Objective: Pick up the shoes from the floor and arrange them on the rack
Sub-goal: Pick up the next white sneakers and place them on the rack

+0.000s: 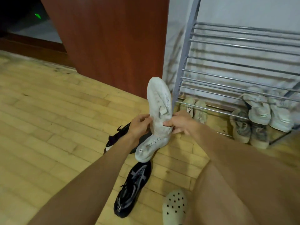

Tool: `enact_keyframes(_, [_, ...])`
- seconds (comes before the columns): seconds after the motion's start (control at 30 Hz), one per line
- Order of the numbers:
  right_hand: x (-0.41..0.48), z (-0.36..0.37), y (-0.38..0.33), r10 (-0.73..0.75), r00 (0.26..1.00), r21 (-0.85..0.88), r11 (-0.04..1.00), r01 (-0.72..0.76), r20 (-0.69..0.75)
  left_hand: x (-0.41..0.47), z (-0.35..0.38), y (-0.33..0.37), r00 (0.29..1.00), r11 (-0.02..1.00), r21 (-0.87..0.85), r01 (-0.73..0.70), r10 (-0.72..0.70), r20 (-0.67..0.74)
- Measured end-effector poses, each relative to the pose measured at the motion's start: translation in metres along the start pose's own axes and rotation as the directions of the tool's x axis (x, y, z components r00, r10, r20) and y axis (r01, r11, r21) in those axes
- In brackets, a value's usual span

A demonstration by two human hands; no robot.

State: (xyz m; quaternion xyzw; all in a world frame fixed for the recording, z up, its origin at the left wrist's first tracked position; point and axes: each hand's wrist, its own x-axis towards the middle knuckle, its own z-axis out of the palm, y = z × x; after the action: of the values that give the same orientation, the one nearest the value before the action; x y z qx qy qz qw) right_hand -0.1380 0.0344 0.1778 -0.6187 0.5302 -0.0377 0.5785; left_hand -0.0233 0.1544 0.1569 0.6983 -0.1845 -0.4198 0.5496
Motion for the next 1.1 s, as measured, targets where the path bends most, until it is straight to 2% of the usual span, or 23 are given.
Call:
enact_keyframes(0.1, [0.026, 0.006, 0.020, 0.089, 0.996, 0.153, 0.984, -0.086, -0.014, 0.032, -0.005, -0.036, 0.990, 0.985, 0.107, 0.139, -0.137, -0.026])
enact_keyframes(0.2, [0.047, 0.013, 0.041, 0.171, 0.984, 0.188, 0.969, -0.158, -0.055, 0.060, -0.010, -0.079, 0.975, 0.912, 0.354, 0.208, -0.223, 0.003])
enact_keyframes(0.27, [0.056, 0.014, 0.062, 0.208, 0.974, 0.132, 0.972, -0.195, -0.089, 0.074, -0.013, -0.105, 0.965, 0.811, 0.535, 0.238, -0.258, -0.038])
enact_keyframes(0.37, [0.063, 0.008, 0.096, 0.184, 0.977, -0.138, 0.971, -0.197, -0.104, 0.086, -0.013, -0.131, 0.947, 0.726, 0.620, 0.299, -0.303, -0.102])
enact_keyframes(0.43, [0.066, 0.001, 0.109, 0.196, 0.977, -0.241, 0.947, -0.211, -0.085, 0.092, -0.008, -0.144, 0.952, 0.587, 0.763, 0.272, -0.281, -0.124])
enact_keyframes(0.5, [0.072, -0.003, 0.115, 0.219, 0.974, -0.273, 0.935, -0.225, -0.054, 0.094, 0.001, -0.154, 0.966, 0.368, 0.910, 0.192, -0.235, -0.109])
enact_keyframes(0.53, [0.076, -0.004, 0.116, 0.230, 0.973, -0.268, 0.935, -0.231, -0.035, 0.095, 0.006, -0.160, 0.972, 0.292, 0.943, 0.158, -0.213, -0.097])
enact_keyframes(0.57, [0.079, -0.005, 0.117, 0.238, 0.971, -0.251, 0.939, -0.236, -0.020, 0.095, 0.013, -0.164, 0.974, 0.265, 0.952, 0.154, -0.203, -0.102])
enact_keyframes(0.67, [0.086, -0.007, 0.123, 0.258, 0.966, -0.165, 0.952, -0.256, -0.011, 0.093, 0.027, -0.176, 0.986, 0.323, 0.934, 0.156, -0.108, -0.127])
enact_keyframes(0.8, [0.088, -0.010, 0.133, 0.308, 0.951, -0.036, 0.951, -0.308, -0.011, 0.092, 0.028, -0.182, 1.000, 0.382, 0.924, 0.012, 0.008, -0.017])
enact_keyframes(0.83, [0.087, -0.010, 0.136, 0.322, 0.947, -0.013, 0.947, -0.322, -0.009, 0.092, 0.024, -0.181, 0.998, 0.393, 0.918, 0.049, 0.006, -0.056])
enact_keyframes(0.93, [0.084, -0.014, 0.146, 0.343, 0.939, -0.038, 0.938, -0.344, -0.013, 0.097, 0.009, -0.184, 0.960, 0.409, 0.870, 0.275, -0.072, -0.270])
enact_keyframes(1.1, [0.076, -0.025, 0.156, 0.358, 0.933, -0.082, 0.929, -0.361, -0.045, 0.106, 0.008, -0.186, 0.914, 0.474, 0.783, 0.403, -0.175, -0.365])
